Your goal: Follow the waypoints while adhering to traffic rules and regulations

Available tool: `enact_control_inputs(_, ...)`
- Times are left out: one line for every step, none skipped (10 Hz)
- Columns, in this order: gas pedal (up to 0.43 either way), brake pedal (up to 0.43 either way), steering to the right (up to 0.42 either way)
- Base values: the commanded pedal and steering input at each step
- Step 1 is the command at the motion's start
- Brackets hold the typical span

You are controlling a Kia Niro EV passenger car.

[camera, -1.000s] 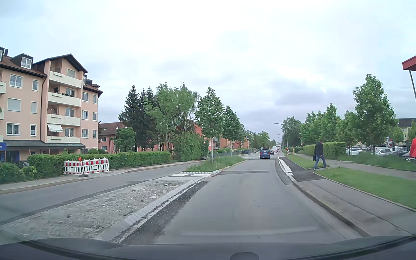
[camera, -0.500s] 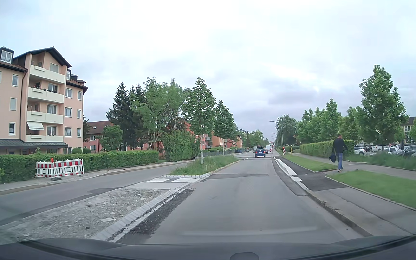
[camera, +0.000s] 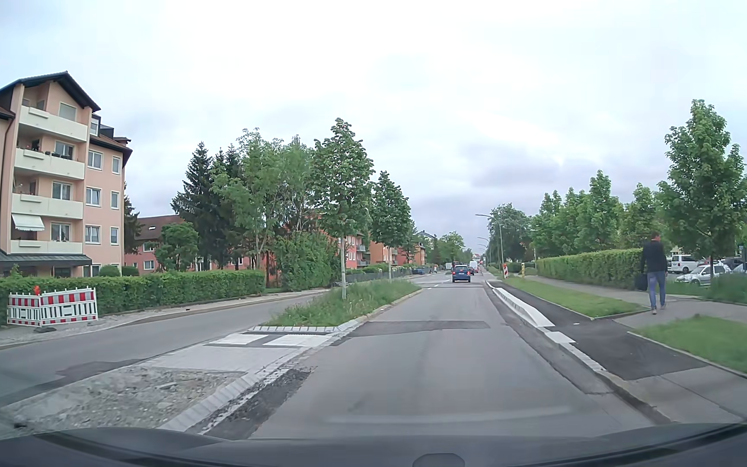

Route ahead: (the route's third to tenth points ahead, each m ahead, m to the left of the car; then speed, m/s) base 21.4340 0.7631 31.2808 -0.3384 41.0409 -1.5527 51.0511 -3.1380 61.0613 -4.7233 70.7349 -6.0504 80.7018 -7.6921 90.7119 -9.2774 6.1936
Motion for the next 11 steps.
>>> enact_control_inputs(0.059,0.000,0.028)
enact_control_inputs(0.059,0.000,0.028)
enact_control_inputs(0.067,0.000,0.028)
enact_control_inputs(0.067,0.000,0.029)
enact_control_inputs(0.067,0.000,0.032)
enact_control_inputs(0.067,0.000,0.039)
enact_control_inputs(0.067,0.000,0.045)
enact_control_inputs(0.067,0.000,0.050)
enact_control_inputs(0.067,0.000,0.052)
enact_control_inputs(0.067,0.000,0.050)
enact_control_inputs(0.067,0.000,0.045)
